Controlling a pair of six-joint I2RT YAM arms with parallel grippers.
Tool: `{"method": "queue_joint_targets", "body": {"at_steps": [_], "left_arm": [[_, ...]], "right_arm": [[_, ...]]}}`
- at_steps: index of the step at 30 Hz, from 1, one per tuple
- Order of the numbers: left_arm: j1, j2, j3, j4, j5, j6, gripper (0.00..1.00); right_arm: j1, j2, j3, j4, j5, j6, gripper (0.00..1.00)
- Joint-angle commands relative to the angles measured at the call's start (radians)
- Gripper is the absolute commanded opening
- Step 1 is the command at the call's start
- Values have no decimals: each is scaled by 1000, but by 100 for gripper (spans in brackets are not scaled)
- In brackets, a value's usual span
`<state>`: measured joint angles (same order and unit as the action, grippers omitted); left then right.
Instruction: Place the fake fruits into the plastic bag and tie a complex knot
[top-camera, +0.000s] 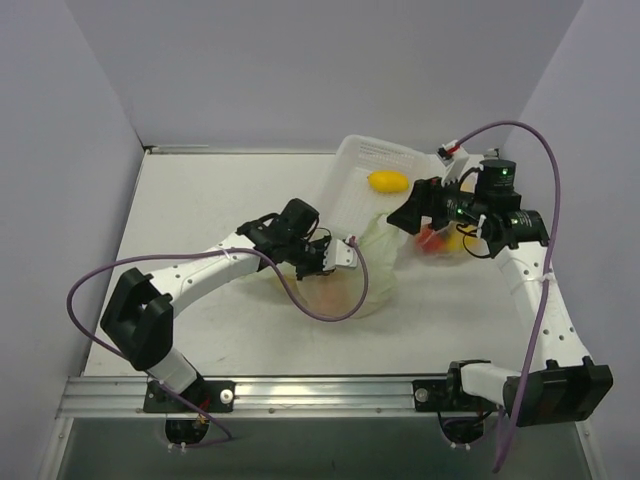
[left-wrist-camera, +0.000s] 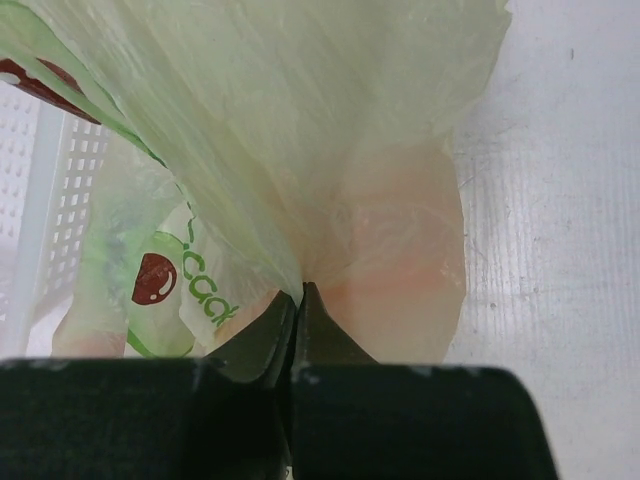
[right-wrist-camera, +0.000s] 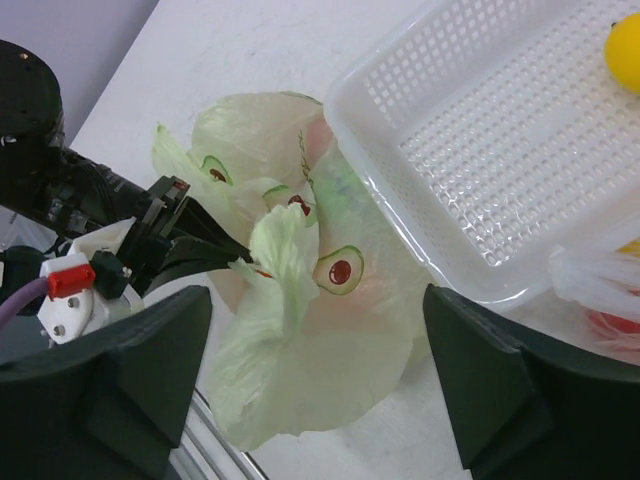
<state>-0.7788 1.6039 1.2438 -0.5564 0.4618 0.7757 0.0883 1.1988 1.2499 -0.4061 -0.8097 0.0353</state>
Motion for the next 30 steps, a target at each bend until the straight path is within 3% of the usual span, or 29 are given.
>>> {"method": "queue_joint_targets", "body": {"at_steps": [1, 4, 9, 14, 17, 25, 30], "left_arm": [[19, -55, 2, 12, 84, -3, 0], [30, -70, 3, -2, 126, 7, 0], [35, -73, 14, -36, 173, 39, 0], [36, -59, 35, -66, 178, 72, 0], [38, -42, 58, -89, 164, 79, 0], [44, -9, 94, -100, 176, 77, 0], [53, -7, 95, -100, 181, 79, 0]], "right_arm": [[-59, -28, -23, 38, -60, -6, 94], [-137, -67, -95, 39, -179, -81, 98], [-160, -162, -249, 36, -422, -397, 100], [-119, -163, -346, -13, -460, -668, 100], [-131, -157, -304, -46, -477, -704, 100], [-200, -214, -112, -313, -523, -748, 100], [-200, -202, -118, -704, -410, -1172, 100]]}}
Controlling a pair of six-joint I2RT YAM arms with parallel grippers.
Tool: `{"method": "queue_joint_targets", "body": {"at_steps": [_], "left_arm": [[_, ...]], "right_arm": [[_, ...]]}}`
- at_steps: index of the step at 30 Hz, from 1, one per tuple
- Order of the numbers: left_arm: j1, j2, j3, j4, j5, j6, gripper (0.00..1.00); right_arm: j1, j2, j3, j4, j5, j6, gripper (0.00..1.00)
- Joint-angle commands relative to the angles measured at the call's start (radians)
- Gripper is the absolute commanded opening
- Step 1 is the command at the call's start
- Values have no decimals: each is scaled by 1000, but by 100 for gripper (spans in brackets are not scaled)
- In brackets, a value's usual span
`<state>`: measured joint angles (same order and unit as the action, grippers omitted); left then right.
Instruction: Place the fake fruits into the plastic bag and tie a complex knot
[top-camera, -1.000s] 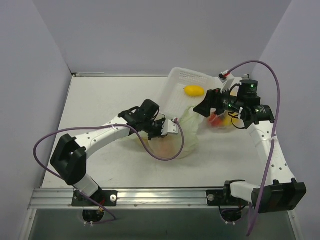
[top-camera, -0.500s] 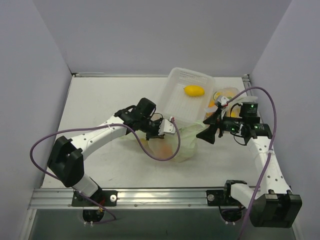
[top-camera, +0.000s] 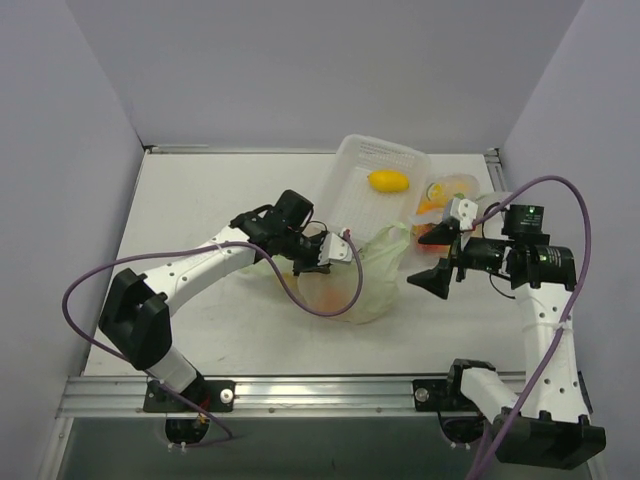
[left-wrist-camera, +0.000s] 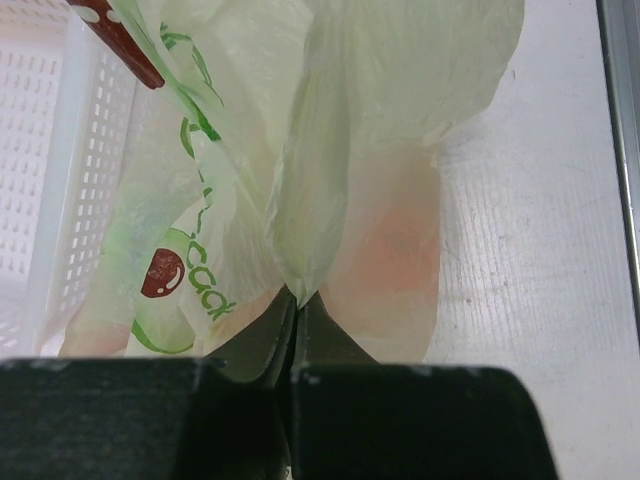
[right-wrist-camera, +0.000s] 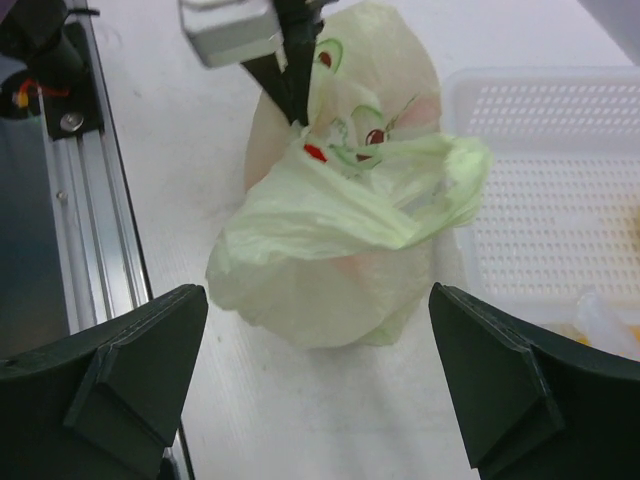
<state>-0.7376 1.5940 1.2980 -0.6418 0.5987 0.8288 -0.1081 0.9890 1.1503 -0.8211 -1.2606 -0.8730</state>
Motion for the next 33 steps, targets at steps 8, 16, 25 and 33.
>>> {"method": "queue_joint_targets", "body": {"at_steps": [8, 16, 25, 33], "left_arm": [[14, -17, 35, -15, 76, 12, 0], [1, 4, 70, -16, 90, -16, 0], [-37, 26, 66, -18, 98, 13, 0], [-40, 47, 70, -16, 102, 35, 0]], "right_arm": [[42, 46, -189, -81, -23, -287, 100], [217, 165, -216, 277, -11, 38, 100], [304, 269, -270, 805, 27, 417, 100], [360, 275, -288, 935, 24, 554, 64]]}}
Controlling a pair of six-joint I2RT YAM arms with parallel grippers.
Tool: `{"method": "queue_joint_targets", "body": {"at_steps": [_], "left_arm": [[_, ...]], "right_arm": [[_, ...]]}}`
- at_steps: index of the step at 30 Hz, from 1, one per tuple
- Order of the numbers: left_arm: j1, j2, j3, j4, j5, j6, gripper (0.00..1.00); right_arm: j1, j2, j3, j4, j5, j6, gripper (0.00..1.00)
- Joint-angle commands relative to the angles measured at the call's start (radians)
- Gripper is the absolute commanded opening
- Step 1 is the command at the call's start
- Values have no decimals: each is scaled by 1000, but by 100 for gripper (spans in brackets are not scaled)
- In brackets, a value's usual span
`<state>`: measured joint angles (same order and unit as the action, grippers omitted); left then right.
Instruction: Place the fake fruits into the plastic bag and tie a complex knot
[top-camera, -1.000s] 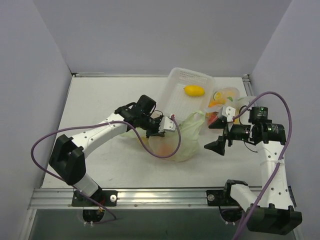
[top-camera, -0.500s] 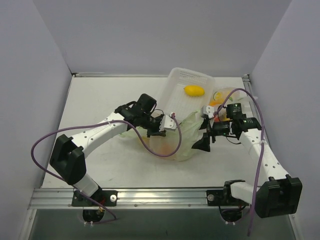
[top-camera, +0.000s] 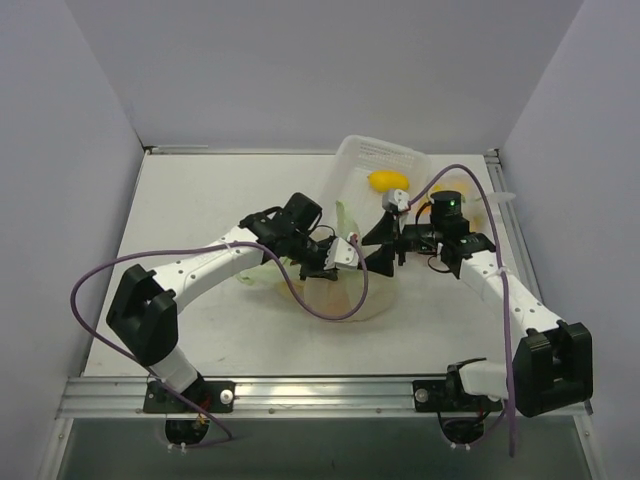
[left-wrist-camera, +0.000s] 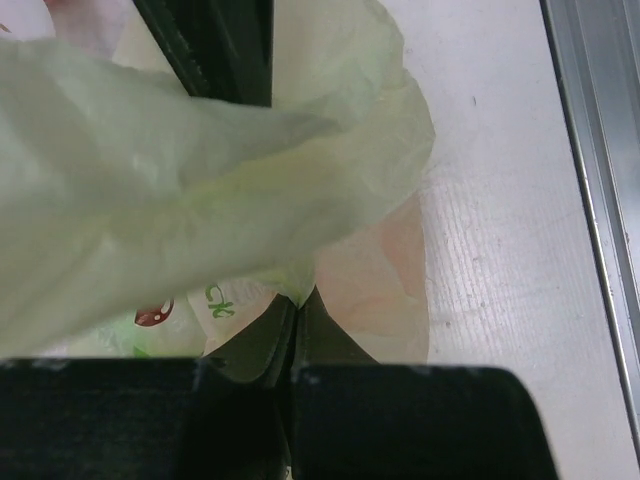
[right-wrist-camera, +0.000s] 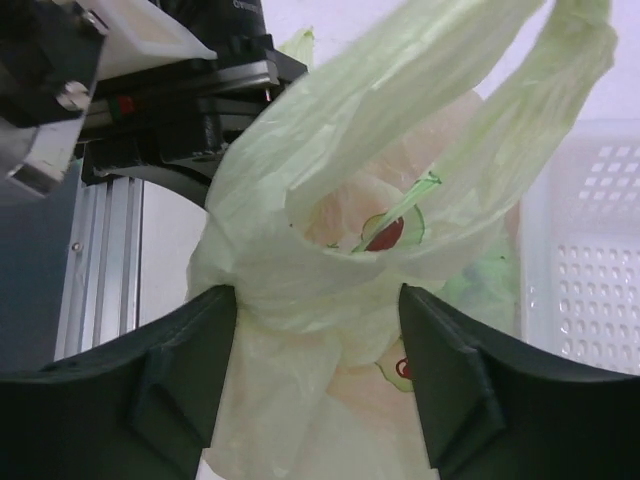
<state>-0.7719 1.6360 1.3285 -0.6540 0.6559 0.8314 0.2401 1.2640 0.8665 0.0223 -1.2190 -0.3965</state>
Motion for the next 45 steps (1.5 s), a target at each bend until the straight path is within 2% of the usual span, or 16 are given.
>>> {"method": "queue_joint_targets", "body": {"at_steps": [1, 3, 5, 10, 14, 15, 18, 19, 23, 33, 35, 36, 39, 40, 41, 45], "left_arm": [[-6, 2, 38, -3, 42, 32, 0], [-6, -5, 32, -3, 39, 32, 0], [-6, -21, 18, 2, 25, 31, 0], [19, -79, -17, 28, 10, -32, 5], [59, -129, -11, 34, 54, -176, 48], [62, -142, -9, 54, 73, -257, 66], [63, -169, 0, 101, 88, -412, 81], [65, -169, -2, 125, 87, -461, 96], [56, -134, -21, 232, 50, -662, 98], [33, -24, -45, 491, -30, -940, 95], [29, 7, -40, 516, 19, -948, 87], [29, 15, -45, 543, 72, -940, 72], [26, 4, -75, 603, 137, -890, 25], [26, -8, -98, 614, 148, -879, 18], [29, -11, -106, 613, 155, -865, 10], [29, -54, -147, 588, 157, -761, 0]], "right_arm": [[11, -2, -1, 82, -16, 74, 57], [8, -8, 5, 24, -16, 50, 19], [7, -24, 8, -49, 4, 25, 0], [2, -90, -35, -111, 56, -24, 0], [7, -136, -70, -116, 96, -77, 0], [8, -138, -75, -113, 113, -84, 0], [14, -143, -81, -72, 142, -62, 0], [15, -143, -83, -47, 144, -53, 0], [19, -143, -83, 4, 161, -10, 0], [39, -184, -90, 2, 168, -1, 0], [45, -189, -89, -2, 165, 2, 0], [45, -190, -89, -4, 162, 5, 0], [44, -190, -81, -18, 170, 28, 28], [25, -189, -80, -54, 167, 33, 43], [9, -187, -80, -65, 155, 41, 68], [-85, -176, -80, -111, 98, 73, 85]]}}
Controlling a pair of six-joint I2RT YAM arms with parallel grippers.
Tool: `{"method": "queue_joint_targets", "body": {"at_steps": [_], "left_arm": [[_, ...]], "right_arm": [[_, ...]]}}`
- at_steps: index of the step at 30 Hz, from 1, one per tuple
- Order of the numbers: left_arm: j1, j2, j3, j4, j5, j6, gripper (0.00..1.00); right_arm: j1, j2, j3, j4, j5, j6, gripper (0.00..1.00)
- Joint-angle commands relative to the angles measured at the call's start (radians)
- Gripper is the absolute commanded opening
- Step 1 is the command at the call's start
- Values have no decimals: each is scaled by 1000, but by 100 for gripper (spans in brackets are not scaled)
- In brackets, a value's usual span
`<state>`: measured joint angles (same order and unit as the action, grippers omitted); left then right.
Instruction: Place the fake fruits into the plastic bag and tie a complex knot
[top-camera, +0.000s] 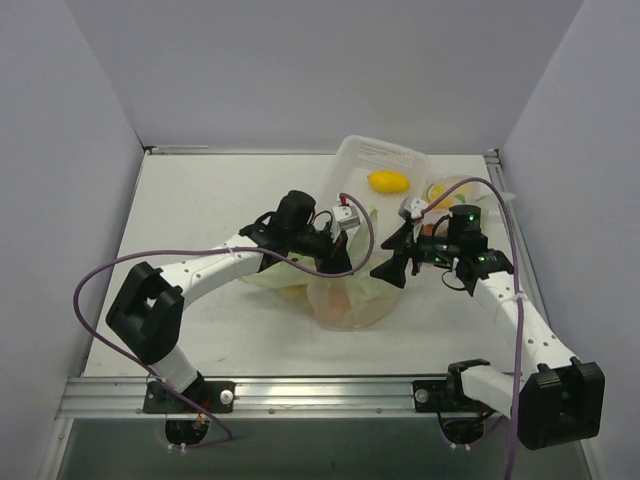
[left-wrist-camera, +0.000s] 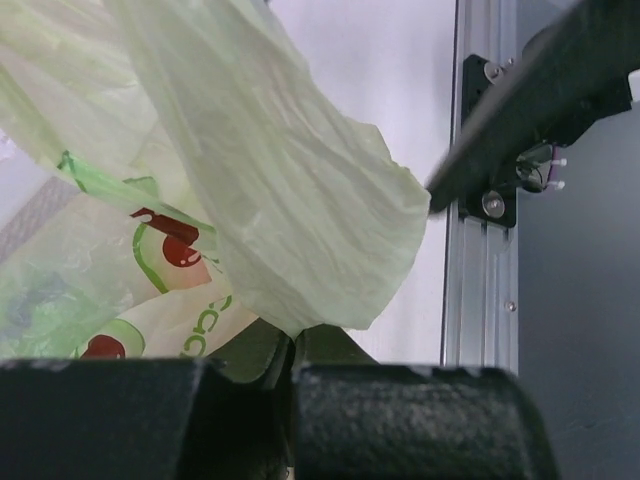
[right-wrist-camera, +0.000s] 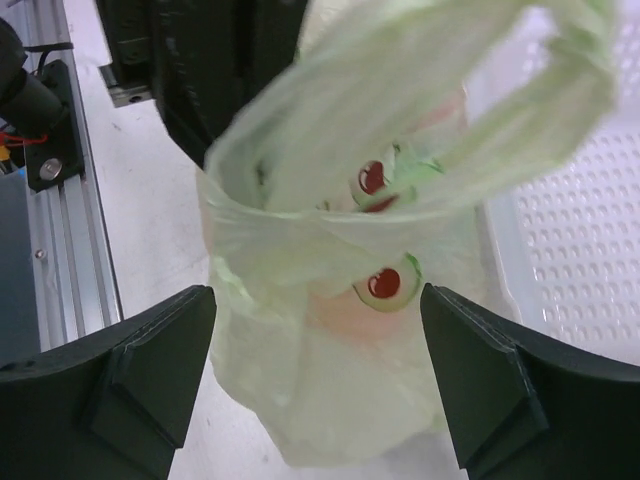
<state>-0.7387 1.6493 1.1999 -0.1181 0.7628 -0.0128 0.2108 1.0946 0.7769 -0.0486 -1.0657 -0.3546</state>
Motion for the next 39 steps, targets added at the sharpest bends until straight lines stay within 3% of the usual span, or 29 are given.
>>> {"method": "queue_joint_targets", "body": {"at_steps": [1, 4, 7, 16, 31, 33, 34, 36, 37, 39], "left_arm": [[-4, -74, -28, 52, 49, 94, 0], [-8, -92, -45, 67, 59, 126, 0], [-11, -91, -40, 71, 64, 149, 0], [-27, -91, -31, 43, 86, 228, 0], [-74, -98, -26, -8, 132, 340, 0], [-82, -92, -17, -15, 127, 346, 0], [-83, -92, -14, -15, 122, 343, 0], [-84, -92, -11, -11, 93, 332, 6], [-83, -97, -13, -11, 80, 329, 9], [-79, -115, -23, -12, 30, 317, 22]], "right_arm": [[-79, -4, 16, -65, -89, 29, 86], [-99, 14, 22, -98, -132, 2, 94], [-64, 37, 30, -97, -160, 9, 96], [47, 102, 27, -40, -159, -12, 98], [76, 199, 51, 105, -129, 40, 97], [82, 199, 56, 107, -148, 36, 89], [85, 199, 59, 108, -149, 39, 70], [88, 197, 61, 108, -162, 34, 47], [88, 197, 62, 107, -158, 34, 31], [88, 198, 73, 76, -149, 10, 25]]}}
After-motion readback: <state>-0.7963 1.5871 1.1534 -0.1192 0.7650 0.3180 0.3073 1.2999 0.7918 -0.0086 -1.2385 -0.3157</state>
